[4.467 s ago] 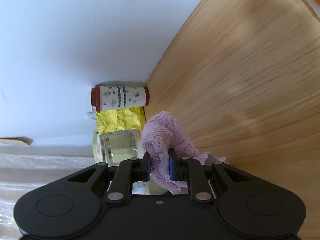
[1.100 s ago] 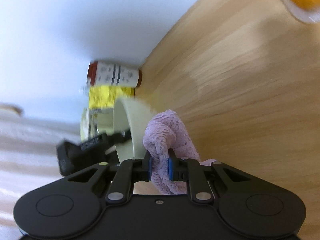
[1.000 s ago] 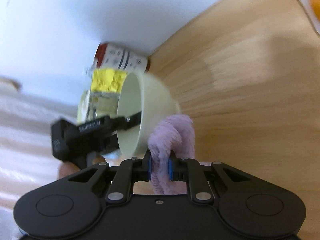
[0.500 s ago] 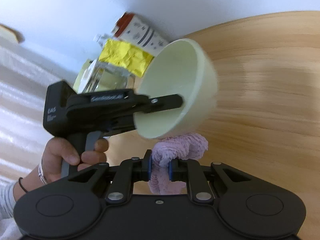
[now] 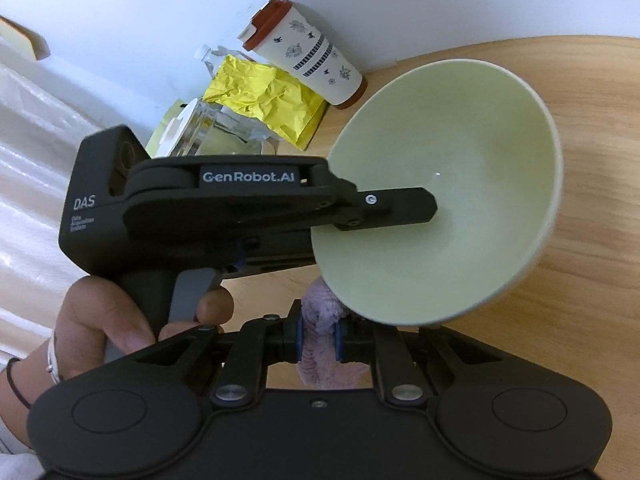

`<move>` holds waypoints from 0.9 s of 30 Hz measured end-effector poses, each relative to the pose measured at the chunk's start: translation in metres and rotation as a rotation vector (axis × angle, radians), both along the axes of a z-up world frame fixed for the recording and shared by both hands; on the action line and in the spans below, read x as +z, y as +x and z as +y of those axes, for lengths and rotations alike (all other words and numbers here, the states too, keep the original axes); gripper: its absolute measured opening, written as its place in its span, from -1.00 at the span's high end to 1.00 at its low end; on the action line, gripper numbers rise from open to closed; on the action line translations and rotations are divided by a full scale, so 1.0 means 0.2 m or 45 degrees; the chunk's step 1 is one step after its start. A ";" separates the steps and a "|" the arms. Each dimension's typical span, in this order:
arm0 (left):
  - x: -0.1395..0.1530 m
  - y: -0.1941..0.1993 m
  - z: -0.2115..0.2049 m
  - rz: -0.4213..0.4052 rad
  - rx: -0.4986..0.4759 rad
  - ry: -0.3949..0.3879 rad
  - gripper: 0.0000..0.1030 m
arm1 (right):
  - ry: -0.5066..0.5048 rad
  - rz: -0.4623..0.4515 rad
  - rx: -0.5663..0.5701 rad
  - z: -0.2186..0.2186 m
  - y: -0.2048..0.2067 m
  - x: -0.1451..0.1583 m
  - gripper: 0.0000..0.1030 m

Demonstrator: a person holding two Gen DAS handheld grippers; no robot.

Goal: Clean bowl
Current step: 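Lower the held bowl back onto the table with the left tool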

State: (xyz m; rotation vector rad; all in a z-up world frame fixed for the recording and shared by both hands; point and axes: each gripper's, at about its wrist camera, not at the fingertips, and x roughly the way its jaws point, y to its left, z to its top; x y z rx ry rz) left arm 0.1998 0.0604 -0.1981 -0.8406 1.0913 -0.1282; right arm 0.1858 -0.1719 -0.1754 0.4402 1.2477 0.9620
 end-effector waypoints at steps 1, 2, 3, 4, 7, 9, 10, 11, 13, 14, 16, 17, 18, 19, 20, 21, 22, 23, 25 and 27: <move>0.00 0.00 0.01 0.008 0.010 -0.004 0.73 | -0.002 0.001 -0.002 -0.01 0.00 0.00 0.71; -0.01 0.00 0.02 0.013 0.017 -0.007 0.73 | -0.006 -0.001 -0.003 -0.01 0.00 0.00 0.71; -0.01 0.00 0.02 0.013 0.020 -0.007 0.73 | -0.010 0.000 -0.005 -0.02 -0.01 0.00 0.71; 0.00 0.00 0.03 0.014 0.024 -0.003 0.73 | -0.016 0.007 -0.011 -0.05 -0.02 0.00 0.71; 0.00 0.00 0.04 0.027 0.023 0.008 0.72 | -0.032 0.010 -0.043 -0.11 -0.03 -0.01 0.71; -0.01 -0.01 0.06 0.047 0.030 0.010 0.72 | -0.040 0.012 -0.061 -0.14 -0.04 -0.02 0.70; -0.02 -0.01 0.07 0.050 0.035 0.010 0.72 | -0.042 0.021 -0.083 -0.17 -0.04 -0.03 0.70; -0.02 -0.02 0.08 0.055 0.036 0.010 0.72 | -0.046 0.026 -0.103 -0.20 -0.05 -0.03 0.70; -0.03 -0.03 0.08 0.064 0.038 0.009 0.72 | -0.063 0.018 -0.139 -0.26 -0.04 -0.03 0.70; -0.04 -0.03 0.08 0.068 0.037 0.008 0.72 | -0.069 0.017 -0.156 -0.29 -0.04 -0.02 0.70; -0.05 -0.04 0.08 0.077 0.039 0.005 0.72 | -0.067 0.016 -0.178 -0.33 -0.03 -0.01 0.70; -0.06 -0.05 0.08 0.082 0.038 0.007 0.72 | -0.058 0.017 -0.190 -0.37 -0.03 0.00 0.70; -0.06 -0.05 0.08 0.086 0.034 0.009 0.72 | -0.063 0.013 -0.197 -0.38 -0.02 0.00 0.70; -0.06 -0.06 0.08 0.090 0.034 0.012 0.72 | -0.084 0.000 -0.213 -0.40 -0.02 0.01 0.70; -0.07 -0.07 0.08 0.096 0.035 0.016 0.72 | -0.108 -0.014 -0.228 -0.43 -0.02 0.01 0.70; -0.07 -0.07 0.08 0.099 0.030 0.029 0.72 | -0.110 -0.020 -0.249 -0.46 -0.01 0.02 0.70; -0.08 -0.08 0.08 0.104 0.028 0.044 0.71 | -0.112 -0.025 -0.268 -0.49 -0.01 0.03 0.70; -0.09 -0.08 0.09 0.110 0.030 0.046 0.70 | -0.113 -0.027 -0.281 -0.50 0.00 0.03 0.70; -0.10 -0.08 0.10 0.113 0.031 0.042 0.71 | -0.121 -0.032 -0.328 -0.56 0.02 0.03 0.70; -0.11 -0.09 0.10 0.117 0.025 0.050 0.70 | -0.134 -0.012 -0.360 -0.59 0.05 0.01 0.70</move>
